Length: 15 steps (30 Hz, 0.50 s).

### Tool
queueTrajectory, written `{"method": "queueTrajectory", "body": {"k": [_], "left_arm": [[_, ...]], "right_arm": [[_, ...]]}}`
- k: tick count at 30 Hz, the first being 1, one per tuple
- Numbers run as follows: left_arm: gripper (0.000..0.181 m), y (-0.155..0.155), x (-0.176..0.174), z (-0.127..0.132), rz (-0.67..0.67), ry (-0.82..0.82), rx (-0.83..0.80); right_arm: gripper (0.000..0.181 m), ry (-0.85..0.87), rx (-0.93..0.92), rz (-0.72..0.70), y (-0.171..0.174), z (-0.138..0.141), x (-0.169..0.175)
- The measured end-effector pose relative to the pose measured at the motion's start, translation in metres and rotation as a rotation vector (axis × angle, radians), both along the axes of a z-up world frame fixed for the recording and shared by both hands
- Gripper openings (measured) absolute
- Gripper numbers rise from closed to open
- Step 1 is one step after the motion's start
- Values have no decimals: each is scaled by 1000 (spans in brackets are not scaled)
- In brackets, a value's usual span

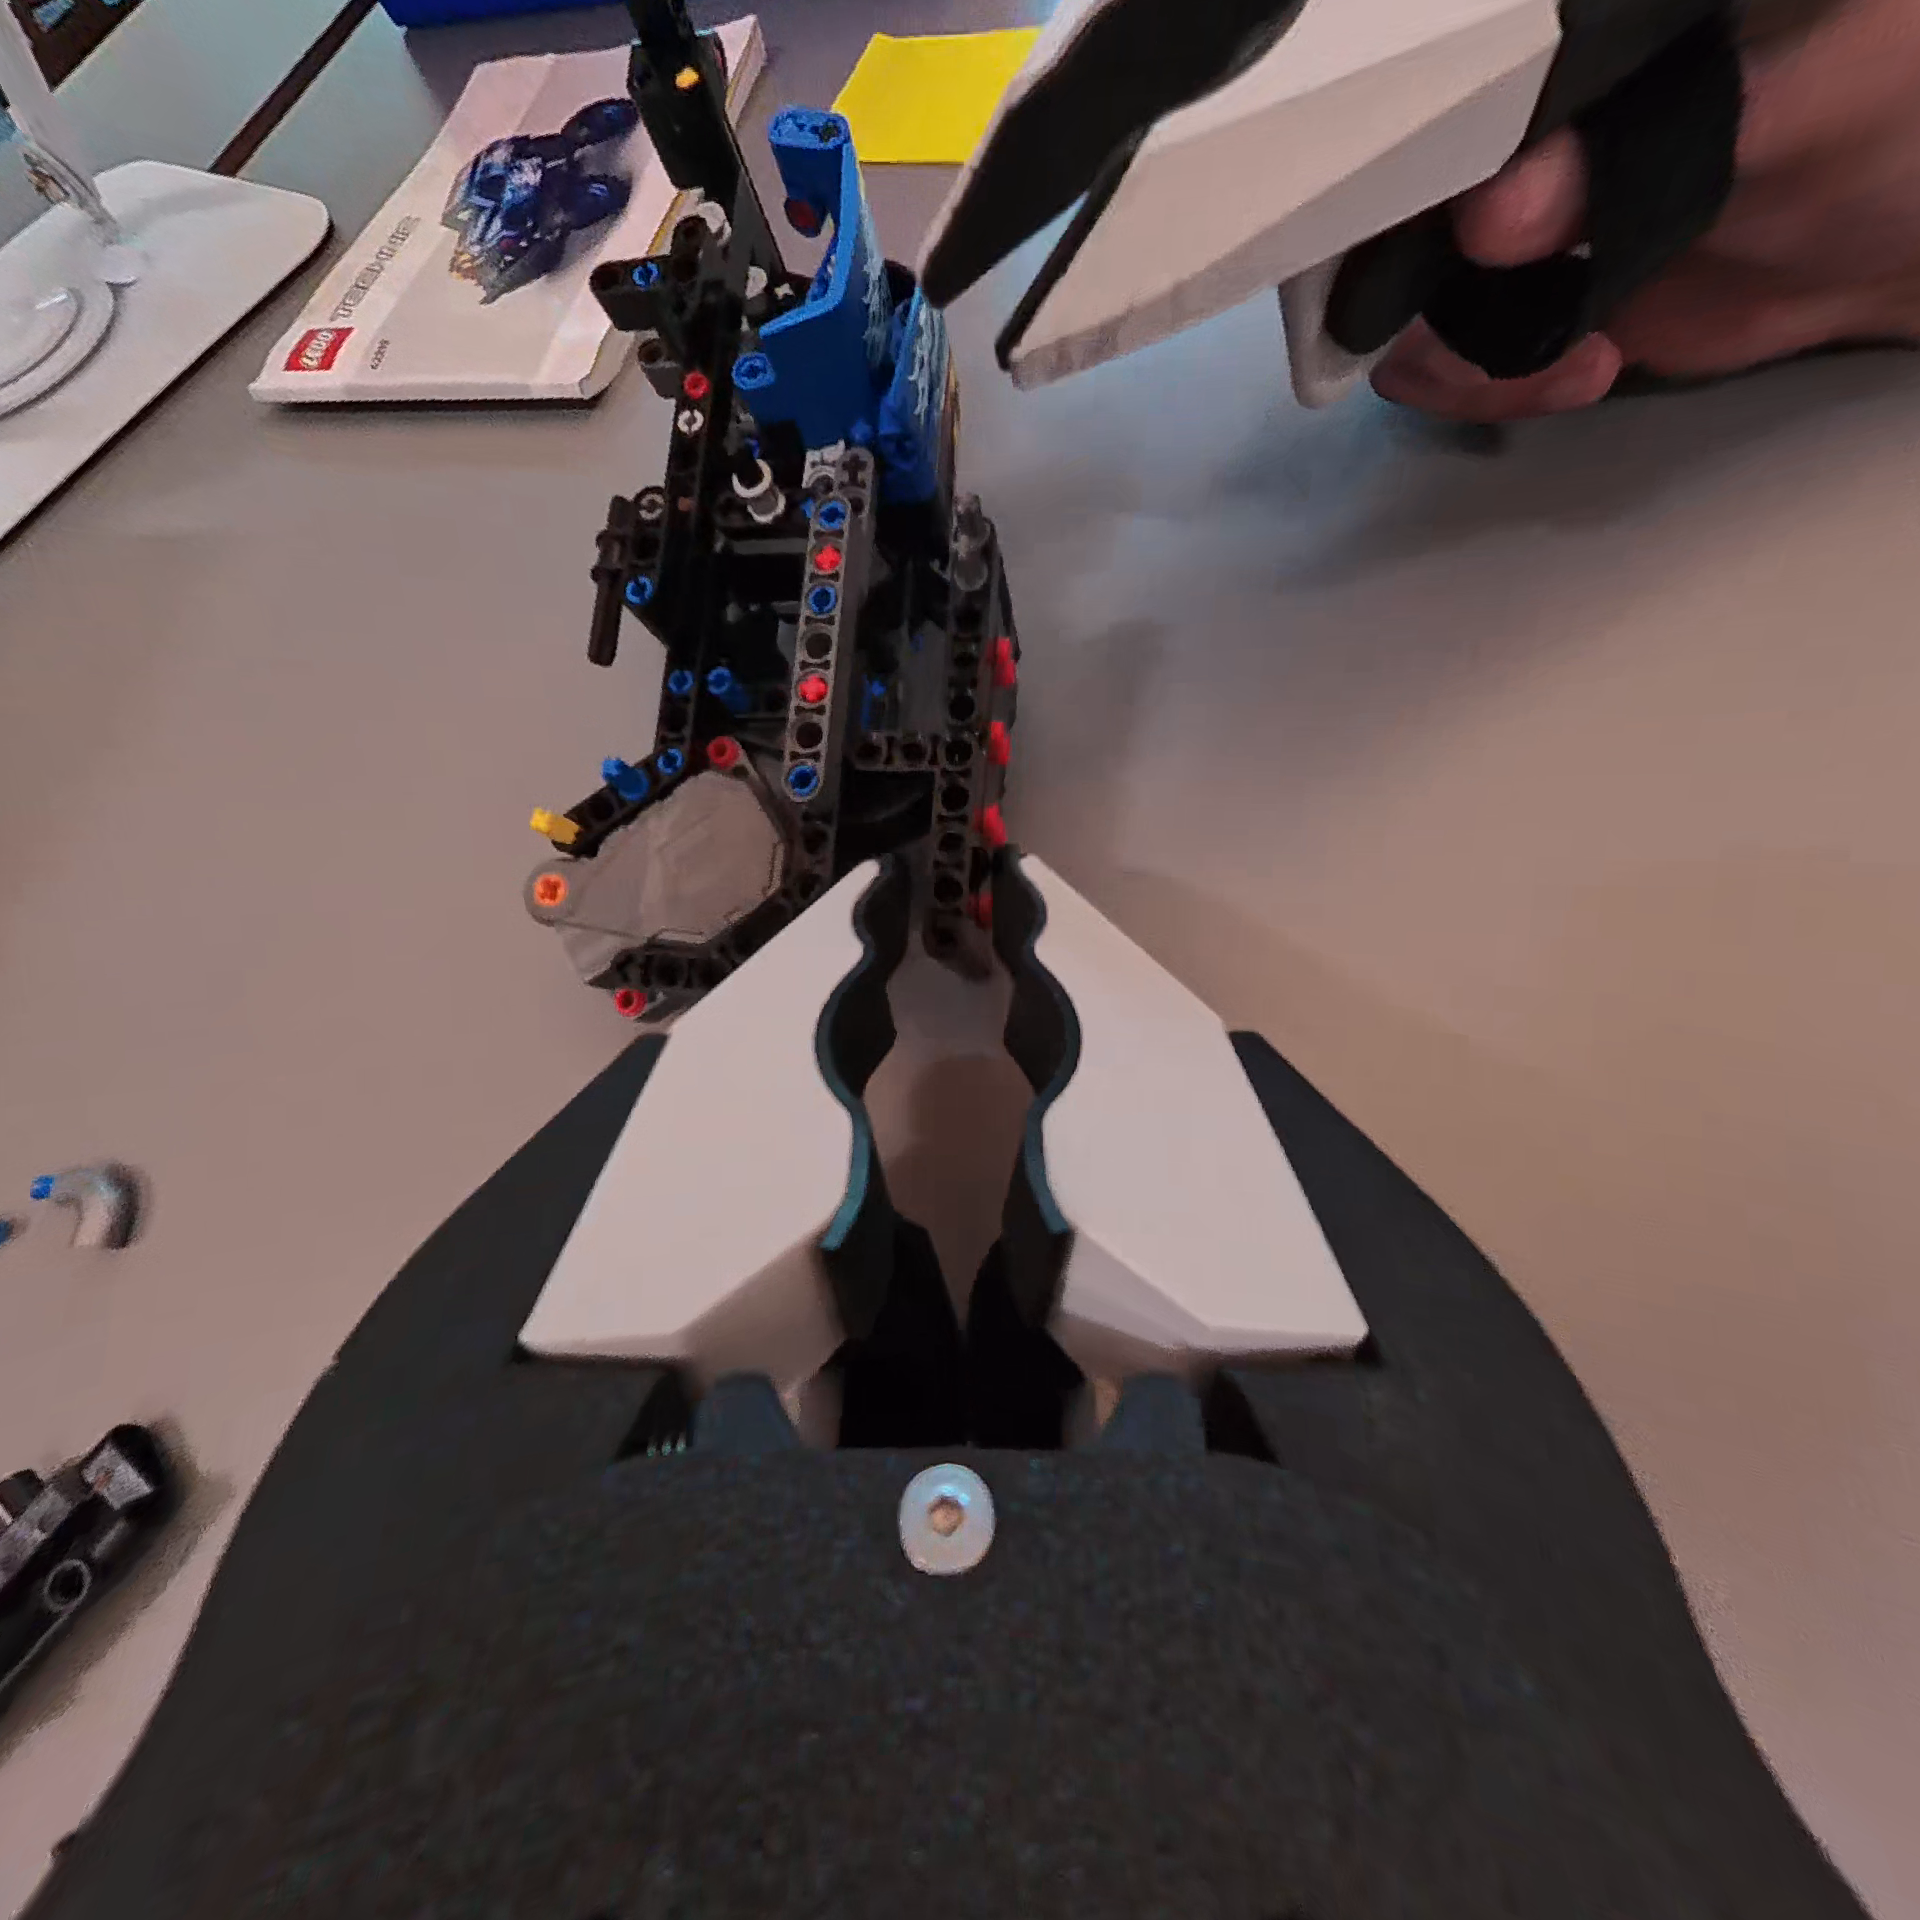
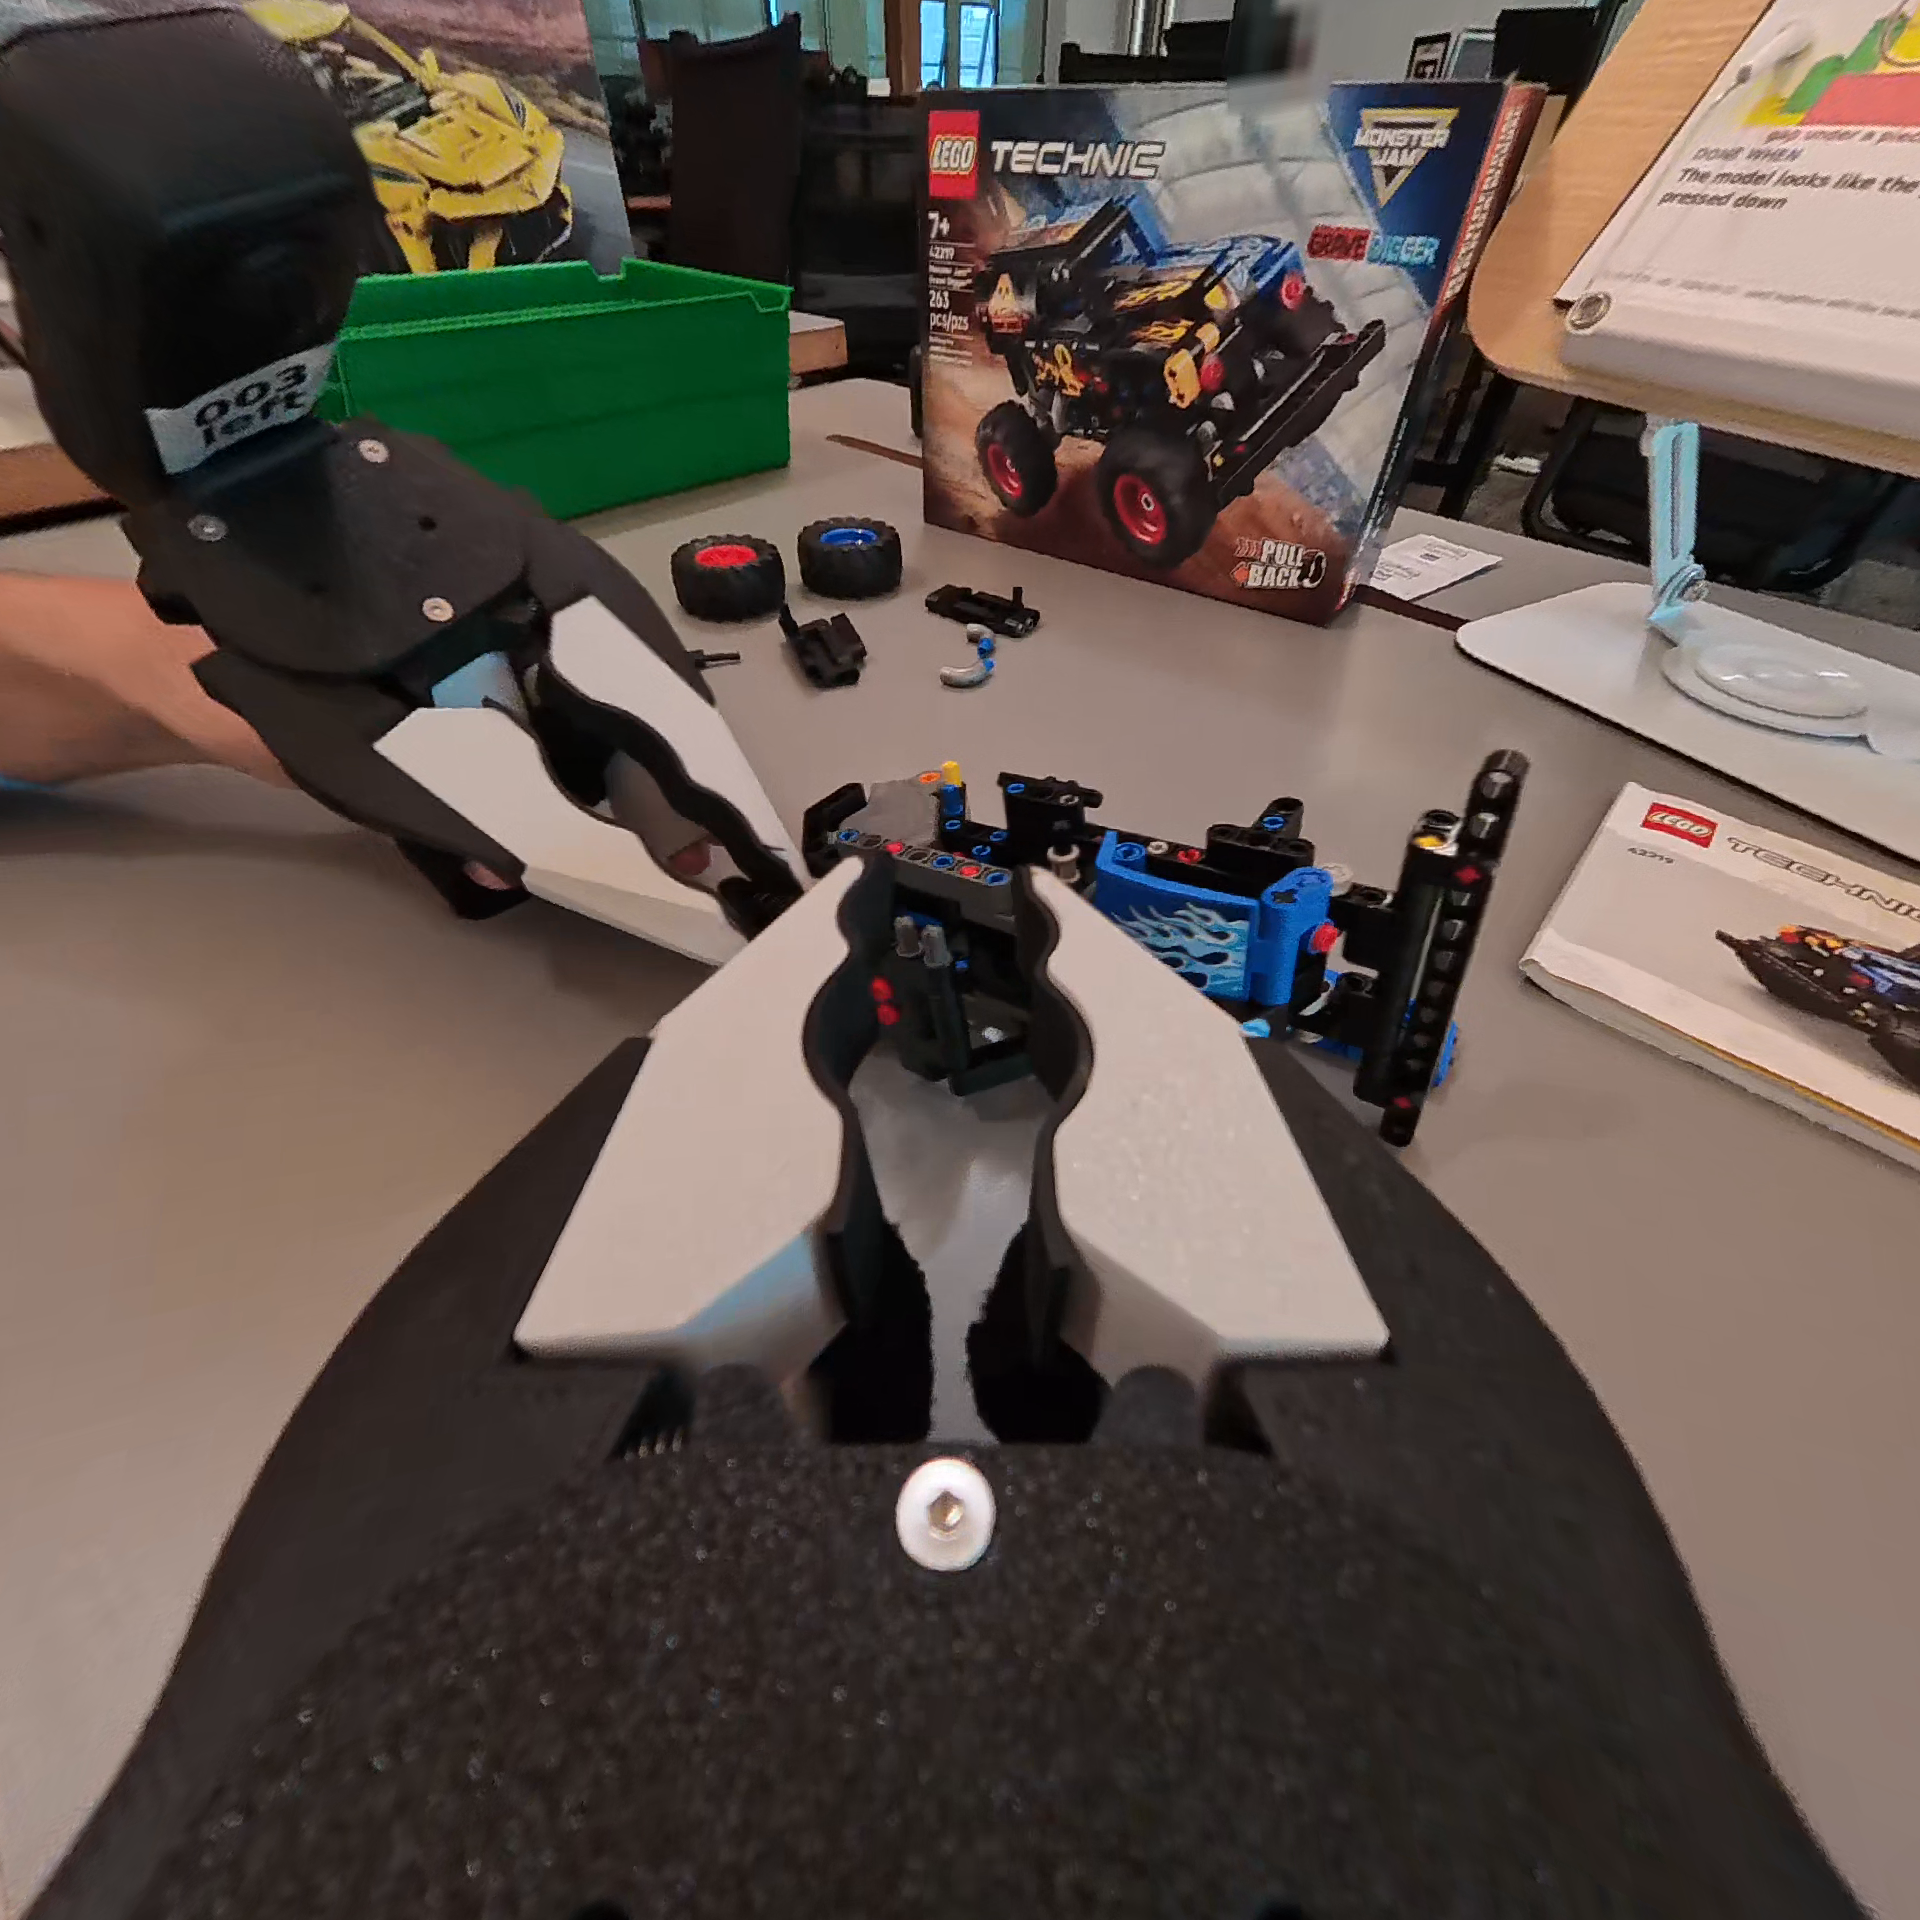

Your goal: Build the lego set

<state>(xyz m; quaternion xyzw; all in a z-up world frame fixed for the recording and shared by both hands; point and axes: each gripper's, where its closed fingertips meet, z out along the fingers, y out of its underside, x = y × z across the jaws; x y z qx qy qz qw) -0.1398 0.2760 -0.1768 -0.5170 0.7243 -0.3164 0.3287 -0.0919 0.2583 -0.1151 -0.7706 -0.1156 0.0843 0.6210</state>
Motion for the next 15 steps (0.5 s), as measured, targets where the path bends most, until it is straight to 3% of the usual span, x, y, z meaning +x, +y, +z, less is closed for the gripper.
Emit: {"method": "queueTrajectory", "body": {"k": [1,8,15], "left_arm": [[14,-1,2,-2,-11,12,-3],[10,-11,6,4,-58,-29,17],[10,-17,-6,5,-61,-23,-41]], "right_arm": [[24,-10,-7,2,0,-1,-1],[34,-72,-86,28,4,-15,-8],[33,-121,-116,64,4,-22,-16]]}}
